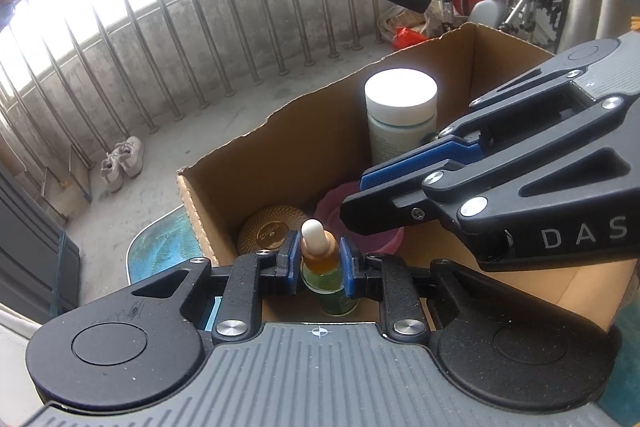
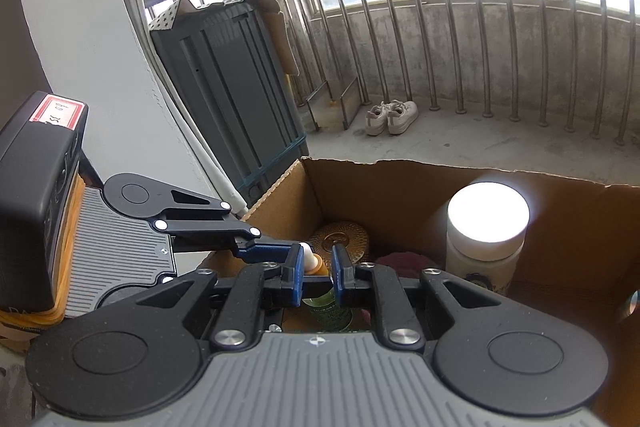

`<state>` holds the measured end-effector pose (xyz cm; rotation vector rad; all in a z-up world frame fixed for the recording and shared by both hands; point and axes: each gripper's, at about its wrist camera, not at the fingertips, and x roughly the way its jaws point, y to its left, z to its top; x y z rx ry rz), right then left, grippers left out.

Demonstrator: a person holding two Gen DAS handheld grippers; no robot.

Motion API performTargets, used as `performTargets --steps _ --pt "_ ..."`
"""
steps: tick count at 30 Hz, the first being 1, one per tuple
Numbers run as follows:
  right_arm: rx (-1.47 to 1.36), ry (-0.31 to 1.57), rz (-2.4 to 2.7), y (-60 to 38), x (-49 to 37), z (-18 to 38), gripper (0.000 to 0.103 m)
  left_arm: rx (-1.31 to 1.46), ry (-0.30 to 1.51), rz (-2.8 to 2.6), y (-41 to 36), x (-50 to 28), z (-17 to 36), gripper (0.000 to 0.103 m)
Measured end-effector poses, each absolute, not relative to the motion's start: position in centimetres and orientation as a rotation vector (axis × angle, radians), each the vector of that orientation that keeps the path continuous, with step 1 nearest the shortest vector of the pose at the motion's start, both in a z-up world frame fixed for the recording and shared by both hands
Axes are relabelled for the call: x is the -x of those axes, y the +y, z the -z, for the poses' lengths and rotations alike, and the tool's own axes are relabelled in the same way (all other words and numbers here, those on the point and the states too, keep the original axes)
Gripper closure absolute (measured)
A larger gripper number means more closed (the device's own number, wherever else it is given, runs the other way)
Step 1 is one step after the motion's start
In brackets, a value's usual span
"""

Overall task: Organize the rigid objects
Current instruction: 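Carry the dropper bottle into the box and lower it, then open the right gripper and withdraw it from the box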

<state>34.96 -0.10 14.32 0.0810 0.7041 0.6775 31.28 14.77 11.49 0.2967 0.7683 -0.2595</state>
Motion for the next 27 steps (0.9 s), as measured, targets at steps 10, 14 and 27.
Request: performTargets --steps 10,14,27 --pt "-0.053 0.679 -0.682 -0.1 -34.2 -14.3 0.086 -0.311 0.726 0.237 14.5 -31.3 -11.2 0.083" --pt "-0.045 0.664 -0.68 0.0 -33.9 -14.4 0.086 -0.325 0.722 0.227 14.5 -31.1 -11.2 0.08" --pt "-0.081 0.538 -0.675 -6.4 -28.1 -19.0 0.085 -0.277 0.53 0.213 14.3 -21.7 -16.3 0.052"
